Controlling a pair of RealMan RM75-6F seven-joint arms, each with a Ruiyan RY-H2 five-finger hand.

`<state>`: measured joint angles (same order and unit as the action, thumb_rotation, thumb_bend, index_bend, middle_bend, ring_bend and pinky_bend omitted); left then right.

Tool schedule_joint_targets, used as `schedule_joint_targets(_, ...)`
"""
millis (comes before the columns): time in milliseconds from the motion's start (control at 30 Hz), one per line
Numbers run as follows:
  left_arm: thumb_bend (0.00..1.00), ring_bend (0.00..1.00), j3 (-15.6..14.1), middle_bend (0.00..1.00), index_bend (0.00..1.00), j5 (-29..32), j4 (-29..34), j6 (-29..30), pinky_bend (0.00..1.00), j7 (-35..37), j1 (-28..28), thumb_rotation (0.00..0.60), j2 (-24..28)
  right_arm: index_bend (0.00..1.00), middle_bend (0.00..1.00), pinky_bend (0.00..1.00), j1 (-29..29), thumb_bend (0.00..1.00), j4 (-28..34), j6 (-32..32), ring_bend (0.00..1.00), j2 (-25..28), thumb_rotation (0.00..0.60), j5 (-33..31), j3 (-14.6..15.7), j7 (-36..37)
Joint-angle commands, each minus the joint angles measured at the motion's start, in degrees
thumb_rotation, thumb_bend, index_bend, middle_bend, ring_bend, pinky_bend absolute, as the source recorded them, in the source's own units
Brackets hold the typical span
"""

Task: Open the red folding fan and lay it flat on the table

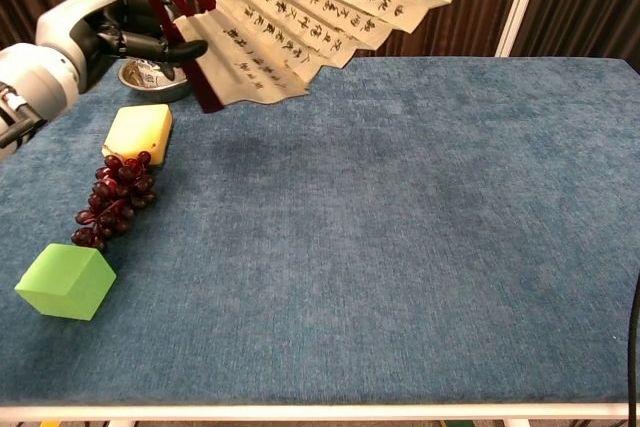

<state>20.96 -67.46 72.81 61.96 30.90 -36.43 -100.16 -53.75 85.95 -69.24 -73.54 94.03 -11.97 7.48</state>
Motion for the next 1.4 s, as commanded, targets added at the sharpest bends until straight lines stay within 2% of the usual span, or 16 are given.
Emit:
schedule_joint_targets(33,0.38,0.64,-1.8,0.8,0.8,-3.2,-2.4,3.0,0.61,-4.9,0.3,0.6,1.0,0.79,0.65,0.08,1.4,0.85,0.9,-1.8,0.38,1.5,0.6,2.1,1.2,-1.6)
schedule_joint_targets(200,0.39,0.64,-3.3,0.79,0.8,-6.3,-5.6,7.1,0.61,-13.5,0.4,0.6,1.9,0.79,0.65,0.07,4.1,0.85,2.1,-4.8,0.38,3.3,0.6,5.8,3.4,-6.0)
schedule_joint_targets(467,0.39,0.64,-4.7,0.78,0.79,-7.1,-6.6,9.8,0.6,-26.2,0.6,0.6,2.4,0.79,0.65,0.05,8.4,0.85,1.8,-9.1,0.38,4.7,0.6,10.9,6.5,-13.8)
schedule_joint_targets(733,0.39,0.64,-5.3,0.77,0.77,-7.7,-7.8,12.6,0.6,-33.1,0.8,0.6,0.9,0.79,0.65,0.04,11.7,0.85,-0.6,-12.9,0.37,3.9,0.6,14.4,8.3,-16.8)
schedule_joint_targets(867,0.38,0.63,-5.8,0.76,0.74,-8.5,-10.4,13.9,0.6,-35.4,0.6,0.6,-1.1,0.78,0.65,0.02,13.5,0.83,-4.2,-14.7,0.36,1.9,0.6,15.5,9.5,-16.4)
schedule_joint_targets(967,0.38,0.63,-6.3,0.74,0.72,-9.0,-13.4,14.2,0.59,-36.0,0.3,0.6,-3.1,0.71,0.61,0.0,14.5,0.69,-8.4,-15.4,0.31,-0.3,0.6,15.4,10.0,-15.6)
schedule_joint_targets(1033,0.37,0.62,-6.5,0.72,0.7,-9.2,-15.6,14.4,0.59,-36.4,0.0,0.6,-4.4,0.6,0.54,0.0,15.1,0.52,-11.1,-15.6,0.25,-1.9,0.6,14.8,10.2,-15.1)
schedule_joint_targets(1100,0.36,0.61,-6.7,0.7,0.67,-9.7,-18.4,14.9,0.59,-36.8,-0.3,0.6,-6.0,0.46,0.46,0.0,15.9,0.34,-13.6,-15.5,0.18,-3.8,0.6,13.8,10.3,-14.5)
schedule_joint_targets(1167,0.34,0.57,-7.1,0.64,0.6,-10.2,-21.1,15.1,0.56,-37.0,-0.5,0.6,-7.4,0.29,0.36,0.0,16.7,0.18,-16.1,-15.3,0.08,-5.8,0.6,12.5,10.4,-14.1)
schedule_joint_targets(1233,0.32,0.51,-7.6,0.58,0.52,-10.6,-22.9,15.0,0.52,-37.0,-0.6,0.6,-8.3,0.13,0.26,0.0,17.3,0.07,-18.1,-14.6,0.02,-7.4,0.6,11.3,10.6,-13.4)
schedule_joint_targets(1267,0.3,0.47,-7.8,0.53,0.46,-10.8,-23.9,14.8,0.5,-36.9,-0.7,0.6,-8.8,0.05,0.2,0.0,17.7,0.04,-19.3,-14.0,0.0,-8.3,0.6,10.5,10.7,-13.0)
schedule_joint_targets(1300,0.28,0.42,-8.0,0.48,0.4,-10.9,-24.4,14.6,0.48,-36.9,-0.8,0.6,-9.1,0.02,0.16,0.0,18.0,0.02,-20.1,-13.5,0.0,-9.0,0.6,9.8,10.8,-12.7)
schedule_joint_targets(1400,0.24,0.3,-8.4,0.34,0.26,-11.0,-25.2,13.7,0.41,-37.0,-0.9,0.6,-9.5,0.0,0.06,0.0,18.6,0.0,-21.9,-11.6,0.0,-10.5,0.6,7.6,10.7,-11.8)
